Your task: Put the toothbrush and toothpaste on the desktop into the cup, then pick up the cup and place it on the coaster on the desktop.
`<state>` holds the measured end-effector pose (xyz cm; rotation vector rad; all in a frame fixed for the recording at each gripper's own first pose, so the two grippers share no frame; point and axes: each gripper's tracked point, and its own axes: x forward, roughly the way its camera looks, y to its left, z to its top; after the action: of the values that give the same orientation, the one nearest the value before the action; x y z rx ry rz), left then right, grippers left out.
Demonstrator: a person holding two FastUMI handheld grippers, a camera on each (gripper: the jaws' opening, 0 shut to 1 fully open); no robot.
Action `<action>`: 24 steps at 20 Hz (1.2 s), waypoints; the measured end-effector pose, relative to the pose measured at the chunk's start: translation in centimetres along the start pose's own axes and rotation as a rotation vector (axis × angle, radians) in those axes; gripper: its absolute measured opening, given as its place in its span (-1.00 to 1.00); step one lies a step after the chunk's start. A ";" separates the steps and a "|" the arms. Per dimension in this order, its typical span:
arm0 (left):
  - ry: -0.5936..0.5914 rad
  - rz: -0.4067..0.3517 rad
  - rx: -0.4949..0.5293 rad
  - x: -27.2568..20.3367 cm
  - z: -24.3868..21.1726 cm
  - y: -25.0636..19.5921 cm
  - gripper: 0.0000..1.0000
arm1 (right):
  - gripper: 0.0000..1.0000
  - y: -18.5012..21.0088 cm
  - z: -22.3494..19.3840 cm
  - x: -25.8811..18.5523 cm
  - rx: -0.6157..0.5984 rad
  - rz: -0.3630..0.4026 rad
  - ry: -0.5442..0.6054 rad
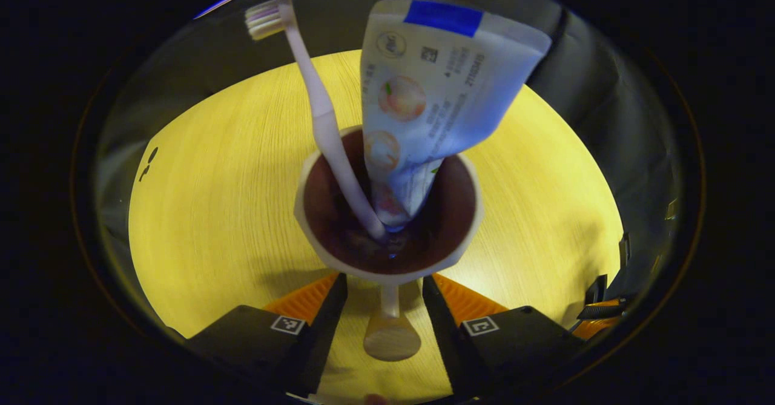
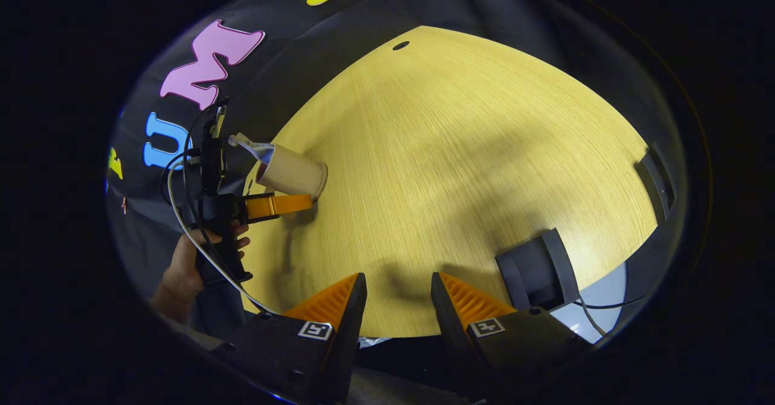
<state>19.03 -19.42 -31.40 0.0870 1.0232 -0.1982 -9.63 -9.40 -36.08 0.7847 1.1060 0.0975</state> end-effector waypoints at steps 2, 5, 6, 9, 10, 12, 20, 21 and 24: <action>-0.020 0.008 0.009 -0.8 0.0 0.4 0.74 | 0.33 0.8 -0.1 -0.1 -0.011 0.004 -0.004; -0.047 -0.008 0.025 -2.2 -0.6 0.7 0.79 | 0.34 2.5 -0.3 -0.1 -0.034 0.013 -0.007; -0.055 -0.003 0.032 -2.9 -0.9 1.0 0.80 | 0.34 3.1 -0.4 0.0 -0.042 0.017 -0.007; -0.079 0.013 0.048 -4.9 -2.3 2.3 0.82 | 0.38 5.0 -1.1 0.2 -0.073 0.029 0.000; -0.089 0.018 0.049 -5.6 -2.7 2.7 0.82 | 0.41 5.8 -1.3 0.4 -0.084 0.038 0.004; -0.114 0.023 0.043 -7.1 -3.6 3.8 0.82 | 0.56 7.4 -1.7 0.7 -0.107 0.048 0.009; -0.166 0.010 0.005 -12.4 -8.3 7.7 0.82 | 0.72 14.2 -3.3 2.1 -0.204 0.090 0.016; -0.179 0.014 0.000 -13.1 -8.6 8.3 0.81 | 0.72 15.0 -3.4 2.2 -0.216 0.096 0.015; -0.210 0.019 -0.020 -15.1 -9.3 10.3 0.82 | 0.80 17.4 -3.8 2.5 -0.255 0.115 0.007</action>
<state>5.74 -6.00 -23.56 0.0563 0.8144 -0.1755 -6.37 6.39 -28.19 0.6189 1.0305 0.3322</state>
